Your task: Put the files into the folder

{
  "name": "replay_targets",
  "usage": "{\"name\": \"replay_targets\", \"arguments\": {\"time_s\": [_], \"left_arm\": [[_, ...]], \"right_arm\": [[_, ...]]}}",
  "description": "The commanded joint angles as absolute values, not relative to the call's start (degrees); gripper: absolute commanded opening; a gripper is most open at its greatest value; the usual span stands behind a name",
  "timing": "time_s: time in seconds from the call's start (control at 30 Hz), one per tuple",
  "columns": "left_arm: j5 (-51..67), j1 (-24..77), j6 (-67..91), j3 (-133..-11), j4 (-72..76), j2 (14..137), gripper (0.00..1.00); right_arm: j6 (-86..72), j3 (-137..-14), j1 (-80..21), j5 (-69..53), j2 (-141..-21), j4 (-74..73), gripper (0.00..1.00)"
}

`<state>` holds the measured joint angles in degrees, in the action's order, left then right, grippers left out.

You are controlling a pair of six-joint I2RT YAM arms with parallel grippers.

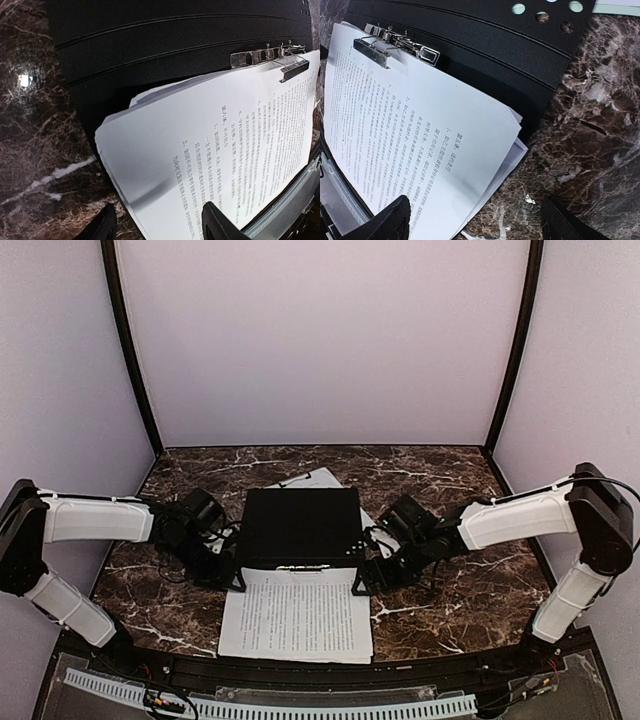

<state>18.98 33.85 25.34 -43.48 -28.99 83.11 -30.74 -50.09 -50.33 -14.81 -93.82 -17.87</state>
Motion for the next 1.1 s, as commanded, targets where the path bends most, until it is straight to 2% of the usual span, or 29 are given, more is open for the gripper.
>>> {"name": "replay_targets", "arguments": {"time_s": [0.0,0.23,0.5,0.8,1.07], "left_arm": [[14.52,33.47,23.58,-45.63,-34.47,79.34,0.59],[9.97,33.44,21.99,-46.81,-35.25,74.09,0.62],[23.11,36.3,26.93,-39.54,-17.54,66.27,0.63],[22.34,49.58,30.3,-37.83,-7.13,75.7,0.62],[19.85,53.08,30.69,-37.57,-5.0,83.32,0.62]], "right_arm": [[-31.17,-51.88,-51.67,-14.64,-95.3,-17.35,0.88],[-29.75,-54.12,-51.77,-12.28,-94.73,-18.79,0.88],[-28.33,-58.47,-51.73,-11.25,-95.23,-19.35,0.88],[-28.36,-62.52,-50.97,-11.6,-97.56,-19.33,0.88],[-29.11,-63.33,-48.62,-17.66,-99.31,-16.35,0.88]]}}
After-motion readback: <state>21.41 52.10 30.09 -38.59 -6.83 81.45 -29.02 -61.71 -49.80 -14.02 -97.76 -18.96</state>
